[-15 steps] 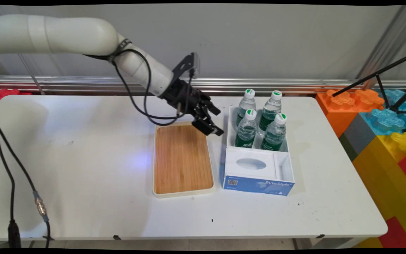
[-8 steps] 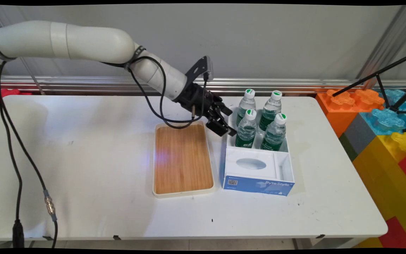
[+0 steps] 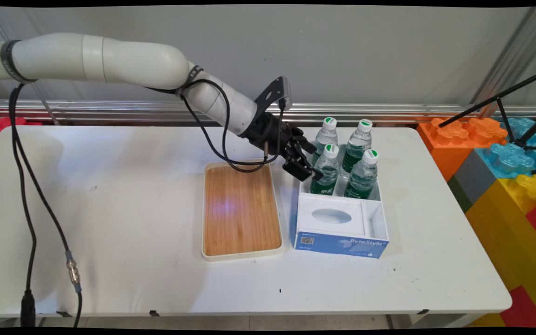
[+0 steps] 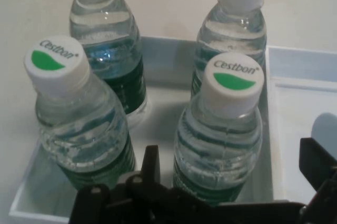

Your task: Pick up the green bottle from the white box

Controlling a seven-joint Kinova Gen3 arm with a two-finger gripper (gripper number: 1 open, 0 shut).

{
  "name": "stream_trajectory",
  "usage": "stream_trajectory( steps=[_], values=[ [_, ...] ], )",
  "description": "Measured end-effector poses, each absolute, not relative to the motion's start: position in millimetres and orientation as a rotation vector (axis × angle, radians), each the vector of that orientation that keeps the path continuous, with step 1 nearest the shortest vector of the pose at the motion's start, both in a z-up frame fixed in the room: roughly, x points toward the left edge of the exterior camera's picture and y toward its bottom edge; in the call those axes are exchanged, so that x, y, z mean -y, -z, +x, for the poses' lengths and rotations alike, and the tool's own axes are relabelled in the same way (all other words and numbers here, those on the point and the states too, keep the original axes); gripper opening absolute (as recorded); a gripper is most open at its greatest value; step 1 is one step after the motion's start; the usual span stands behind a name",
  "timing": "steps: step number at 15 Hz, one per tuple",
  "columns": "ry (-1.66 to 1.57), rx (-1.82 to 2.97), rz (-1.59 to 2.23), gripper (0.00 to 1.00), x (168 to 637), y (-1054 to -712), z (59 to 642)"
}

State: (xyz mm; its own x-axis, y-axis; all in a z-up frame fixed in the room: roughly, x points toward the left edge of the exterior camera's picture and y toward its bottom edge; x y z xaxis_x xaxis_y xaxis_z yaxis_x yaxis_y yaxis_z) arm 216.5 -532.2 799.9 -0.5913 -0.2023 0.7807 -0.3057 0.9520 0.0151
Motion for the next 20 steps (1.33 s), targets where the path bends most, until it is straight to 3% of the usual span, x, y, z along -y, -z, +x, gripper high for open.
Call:
stream_trajectory(
  steps=[20],
  values=[
    [-0.162, 2.177, 0.397, 1.00, 532.5, -777.3, 194.4]
  ],
)
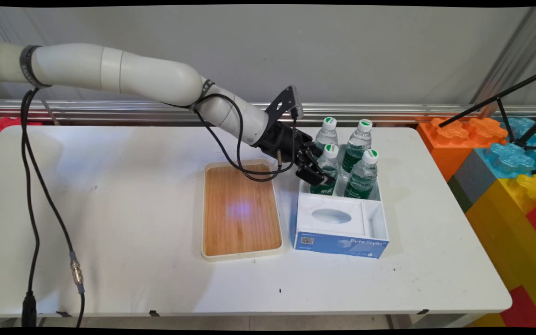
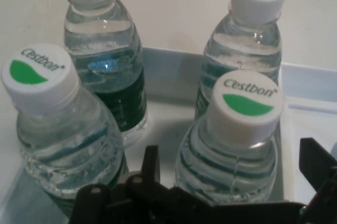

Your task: Pick up the green bottle from the white box, then place the picked object on the tray

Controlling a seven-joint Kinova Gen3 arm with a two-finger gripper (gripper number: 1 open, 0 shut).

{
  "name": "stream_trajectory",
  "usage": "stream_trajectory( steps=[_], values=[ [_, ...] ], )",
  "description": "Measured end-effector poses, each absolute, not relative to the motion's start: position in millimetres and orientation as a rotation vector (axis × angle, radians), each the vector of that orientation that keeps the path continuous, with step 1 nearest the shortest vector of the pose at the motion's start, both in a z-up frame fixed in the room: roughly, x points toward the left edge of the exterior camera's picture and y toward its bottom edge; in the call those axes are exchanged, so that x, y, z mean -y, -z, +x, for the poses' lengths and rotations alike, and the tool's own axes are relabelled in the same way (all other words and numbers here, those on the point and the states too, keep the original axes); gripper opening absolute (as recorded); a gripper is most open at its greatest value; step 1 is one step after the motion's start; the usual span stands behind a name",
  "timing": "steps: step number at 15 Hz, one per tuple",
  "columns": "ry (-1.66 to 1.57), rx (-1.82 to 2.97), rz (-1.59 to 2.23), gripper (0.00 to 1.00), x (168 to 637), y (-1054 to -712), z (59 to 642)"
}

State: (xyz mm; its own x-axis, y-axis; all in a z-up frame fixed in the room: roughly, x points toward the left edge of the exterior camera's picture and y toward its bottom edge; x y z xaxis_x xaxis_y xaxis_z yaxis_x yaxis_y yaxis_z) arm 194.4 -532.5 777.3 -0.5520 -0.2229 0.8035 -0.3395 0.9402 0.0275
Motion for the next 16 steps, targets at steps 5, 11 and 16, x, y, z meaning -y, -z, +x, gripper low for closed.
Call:
stream_trajectory(
  steps=[5, 11, 16],
  values=[
    [-0.163, 2.180, 0.406, 0.00, 530.9, -774.5, 193.8],
    [-0.162, 2.186, 0.422, 0.00, 528.5, -774.4, 195.9],
    [-0.163, 2.160, 0.446, 0.00, 526.4, -794.6, 199.2]
  ],
)
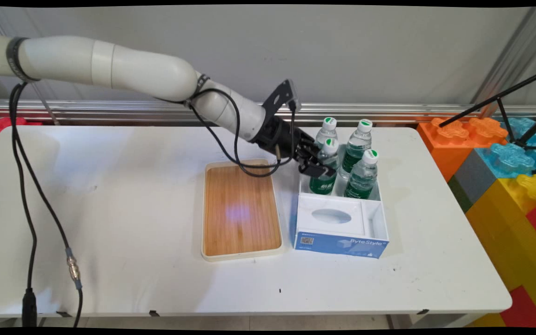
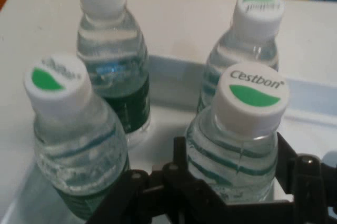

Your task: Place the picked object on the tray

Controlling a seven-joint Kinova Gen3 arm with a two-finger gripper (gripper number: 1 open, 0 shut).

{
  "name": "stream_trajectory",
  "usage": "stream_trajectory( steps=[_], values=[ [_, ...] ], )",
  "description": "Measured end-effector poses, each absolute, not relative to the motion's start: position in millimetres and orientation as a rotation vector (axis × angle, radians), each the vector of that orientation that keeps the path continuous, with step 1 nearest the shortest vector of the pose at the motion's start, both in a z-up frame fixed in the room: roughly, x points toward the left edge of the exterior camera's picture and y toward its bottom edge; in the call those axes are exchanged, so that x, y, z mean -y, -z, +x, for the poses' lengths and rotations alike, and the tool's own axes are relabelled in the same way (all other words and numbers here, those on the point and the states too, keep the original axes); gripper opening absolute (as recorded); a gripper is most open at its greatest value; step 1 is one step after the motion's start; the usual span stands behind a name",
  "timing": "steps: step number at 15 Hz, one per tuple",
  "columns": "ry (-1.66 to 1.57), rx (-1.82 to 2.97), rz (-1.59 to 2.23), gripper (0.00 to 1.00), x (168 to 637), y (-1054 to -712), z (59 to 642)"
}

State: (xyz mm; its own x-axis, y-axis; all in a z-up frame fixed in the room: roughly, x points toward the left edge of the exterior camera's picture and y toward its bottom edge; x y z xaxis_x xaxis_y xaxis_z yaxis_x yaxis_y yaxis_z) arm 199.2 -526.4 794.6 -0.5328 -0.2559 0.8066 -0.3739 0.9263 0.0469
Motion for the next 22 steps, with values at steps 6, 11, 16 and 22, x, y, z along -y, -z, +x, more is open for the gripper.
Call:
stream_trajectory(
  steps=[6, 11, 16, 22],
  values=[
    [-0.168, 2.101, 0.526, 0.00, 527.8, -850.6, 209.3],
    [-0.123, 2.106, 0.581, 0.00, 517.5, -888.2, 231.3],
    [-0.034, 2.175, 0.598, 0.00, 475.6, -923.5, 288.8],
    [-0.002, 2.241, 0.547, 0.00, 434.2, -926.4, 345.3]
  ],
)
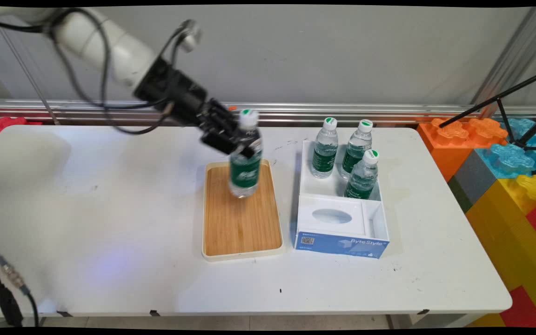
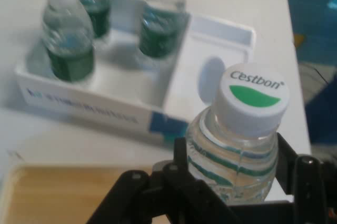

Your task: Place the picked object on the tray

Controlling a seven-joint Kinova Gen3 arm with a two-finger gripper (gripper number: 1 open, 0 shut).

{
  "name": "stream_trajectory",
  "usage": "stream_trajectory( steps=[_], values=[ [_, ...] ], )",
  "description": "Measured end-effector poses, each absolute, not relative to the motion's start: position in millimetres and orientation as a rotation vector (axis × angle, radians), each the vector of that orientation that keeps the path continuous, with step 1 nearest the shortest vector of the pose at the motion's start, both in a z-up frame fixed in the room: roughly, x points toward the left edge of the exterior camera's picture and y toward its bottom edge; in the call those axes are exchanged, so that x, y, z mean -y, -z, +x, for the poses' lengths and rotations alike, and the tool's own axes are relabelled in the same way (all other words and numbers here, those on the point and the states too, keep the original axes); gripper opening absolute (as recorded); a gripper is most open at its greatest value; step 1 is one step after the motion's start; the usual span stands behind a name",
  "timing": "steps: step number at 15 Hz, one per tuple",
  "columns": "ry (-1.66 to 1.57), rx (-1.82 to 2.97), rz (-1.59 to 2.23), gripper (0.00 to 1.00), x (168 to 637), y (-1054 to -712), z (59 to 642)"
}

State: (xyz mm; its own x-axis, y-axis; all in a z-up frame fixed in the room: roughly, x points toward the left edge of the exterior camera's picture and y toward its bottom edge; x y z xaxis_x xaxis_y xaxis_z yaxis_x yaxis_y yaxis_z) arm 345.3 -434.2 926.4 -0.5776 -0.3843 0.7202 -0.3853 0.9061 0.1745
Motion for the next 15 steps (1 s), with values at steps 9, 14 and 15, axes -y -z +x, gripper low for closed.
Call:
stream_trajectory(
  steps=[9, 14, 15],
  values=[
    [-0.062, 2.250, 0.383, 0.00, 400.2, -874.1, 352.5],
    [-0.048, 2.250, 0.353, 0.00, 398.8, -837.0, 338.0],
    [-0.047, 2.248, 0.349, 0.00, 400.3, -829.9, 334.8]
  ],
)
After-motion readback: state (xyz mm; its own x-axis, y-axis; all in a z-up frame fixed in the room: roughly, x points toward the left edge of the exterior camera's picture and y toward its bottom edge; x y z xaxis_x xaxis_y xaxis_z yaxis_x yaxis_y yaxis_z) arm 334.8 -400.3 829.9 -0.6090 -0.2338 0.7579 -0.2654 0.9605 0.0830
